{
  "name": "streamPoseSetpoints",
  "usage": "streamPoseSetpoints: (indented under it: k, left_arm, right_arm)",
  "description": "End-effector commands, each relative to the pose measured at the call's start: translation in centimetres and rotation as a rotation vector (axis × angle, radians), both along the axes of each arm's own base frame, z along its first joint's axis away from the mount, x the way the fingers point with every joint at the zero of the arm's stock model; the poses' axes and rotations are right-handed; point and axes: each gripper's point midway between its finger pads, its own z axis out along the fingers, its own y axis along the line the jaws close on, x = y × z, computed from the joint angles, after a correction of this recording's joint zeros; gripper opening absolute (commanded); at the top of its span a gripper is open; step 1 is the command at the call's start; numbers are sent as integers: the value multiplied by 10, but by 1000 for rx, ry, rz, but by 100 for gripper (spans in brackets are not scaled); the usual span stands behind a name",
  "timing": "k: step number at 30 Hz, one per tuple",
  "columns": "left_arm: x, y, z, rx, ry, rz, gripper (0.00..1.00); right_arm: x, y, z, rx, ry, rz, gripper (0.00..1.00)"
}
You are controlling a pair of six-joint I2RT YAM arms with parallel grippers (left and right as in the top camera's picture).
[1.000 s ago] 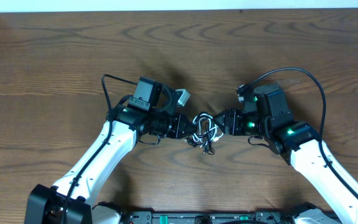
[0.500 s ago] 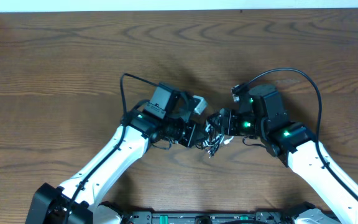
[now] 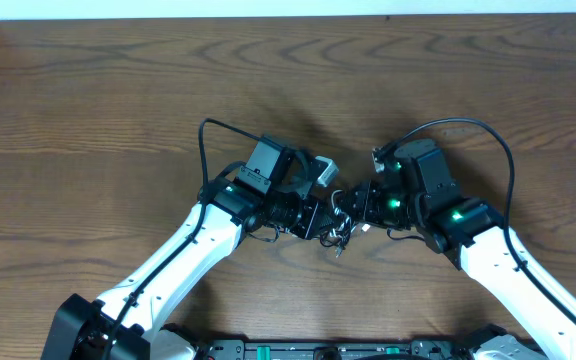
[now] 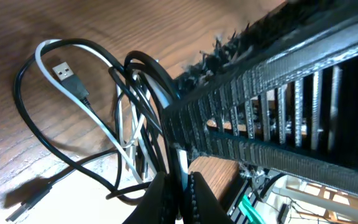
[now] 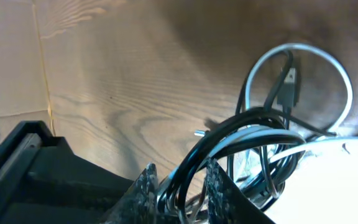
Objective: Untangle cables
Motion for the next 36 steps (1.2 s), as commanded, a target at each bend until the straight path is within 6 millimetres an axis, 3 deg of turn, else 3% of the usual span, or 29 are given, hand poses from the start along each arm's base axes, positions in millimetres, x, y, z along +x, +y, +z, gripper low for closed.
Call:
streamPoseSetpoints:
  k: [1, 7, 11, 16, 21, 26, 31, 36]
  left_arm:
    - [-3, -4, 4, -24, -7, -26, 8]
    - [-6, -7, 6, -36, -3, -41, 8]
    - [-7, -8, 7, -41, 1, -45, 8]
    - [-6, -1, -1, 8, 4, -25, 7]
    - [-6, 28, -27, 206, 14, 48, 7]
    - [-6, 50, -40, 330, 19, 86, 7]
    - [-5, 53, -41, 342, 17, 95, 7]
    - [-4, 52, -41, 340, 14, 95, 7]
  right_arm:
    - [-8, 3, -5, -3, 47, 5, 21]
    - [-13, 0, -9, -12, 94, -22, 17]
    - [-9, -4, -11, -35, 81, -42, 1]
    - [-2, -23, -23, -137, 69, -114, 1]
    - [10, -75, -42, -353, 49, -258, 1]
    - [22, -123, -48, -460, 55, -401, 1]
    - [34, -186, -48, -552, 69, -602, 1]
    - [33, -221, -51, -537, 126, -702, 9]
